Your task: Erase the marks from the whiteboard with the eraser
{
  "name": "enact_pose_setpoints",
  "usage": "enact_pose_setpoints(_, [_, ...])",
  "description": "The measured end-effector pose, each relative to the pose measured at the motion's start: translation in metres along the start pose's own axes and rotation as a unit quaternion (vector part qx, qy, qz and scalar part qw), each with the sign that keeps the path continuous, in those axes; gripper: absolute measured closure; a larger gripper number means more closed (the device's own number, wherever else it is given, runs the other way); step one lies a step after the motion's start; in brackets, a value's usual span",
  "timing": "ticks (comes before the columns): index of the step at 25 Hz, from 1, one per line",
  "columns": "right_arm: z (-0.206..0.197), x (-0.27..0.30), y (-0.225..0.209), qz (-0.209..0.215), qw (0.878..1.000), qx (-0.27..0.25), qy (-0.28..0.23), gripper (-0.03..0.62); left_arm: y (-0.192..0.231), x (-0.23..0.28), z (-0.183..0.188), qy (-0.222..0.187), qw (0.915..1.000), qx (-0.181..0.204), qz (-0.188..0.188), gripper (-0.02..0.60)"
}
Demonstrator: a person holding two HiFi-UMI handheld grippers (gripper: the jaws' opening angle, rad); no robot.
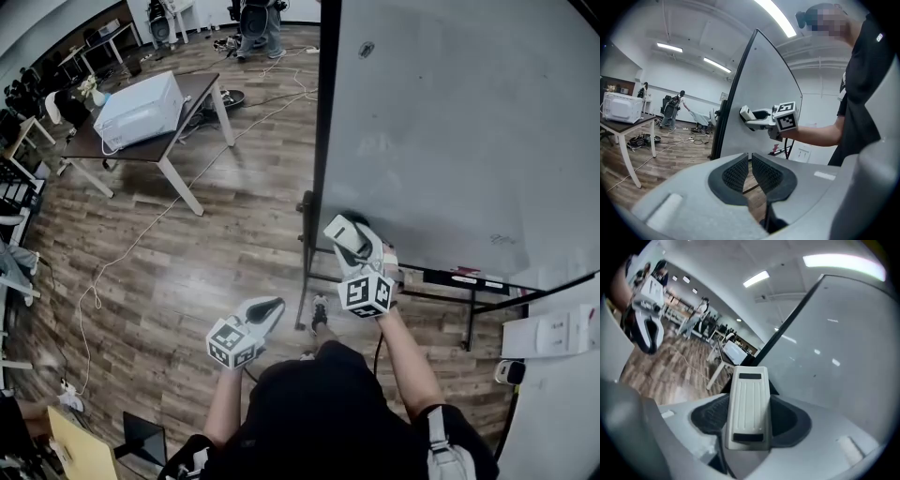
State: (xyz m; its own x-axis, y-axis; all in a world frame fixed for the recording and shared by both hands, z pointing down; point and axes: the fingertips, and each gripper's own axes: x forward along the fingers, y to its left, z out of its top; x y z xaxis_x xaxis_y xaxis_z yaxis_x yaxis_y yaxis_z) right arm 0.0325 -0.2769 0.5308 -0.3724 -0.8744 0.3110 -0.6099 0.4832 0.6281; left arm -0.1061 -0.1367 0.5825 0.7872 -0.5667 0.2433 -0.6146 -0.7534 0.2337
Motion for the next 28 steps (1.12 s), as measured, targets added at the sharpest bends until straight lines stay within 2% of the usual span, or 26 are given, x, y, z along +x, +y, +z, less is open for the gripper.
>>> enact_pose_setpoints(2, [0.007,-0.014,0.005,0.035,0.995,0.086,-0.038,0.338,-0.003,-0.003,0.001,-0.003,1.0000,0.000,-0.003,0.549])
enact_pose_setpoints(4, [0.013,-0.030,0.007,0.062,0.981,0.165,-0.078,0.338,-0.006,-0.003,0.003,-0.009,0.9999,-0.001,-0.008,0.549])
enact_pose_setpoints(7, [0.014,-0.051,0.010,0.089,0.962,0.231,-0.112,0.338,-0.012,0.000,0.007,-0.018,0.9997,-0.004,-0.015,0.549])
enact_pose_setpoints(10, [0.005,-0.065,0.021,0.107,0.957,0.245,-0.113,0.338,-0.019,0.003,0.007,-0.022,0.9994,-0.006,-0.025,0.549])
enact_pose_setpoints(18, [-0.018,-0.079,0.046,0.135,0.953,0.248,-0.105,0.338,-0.025,0.015,0.014,-0.023,0.9991,0.002,-0.036,0.549])
enact_pose_setpoints(28, [-0.035,-0.075,0.042,0.149,0.948,0.268,-0.090,0.338,-0.021,0.038,0.023,-0.024,0.9989,0.001,-0.039,0.549])
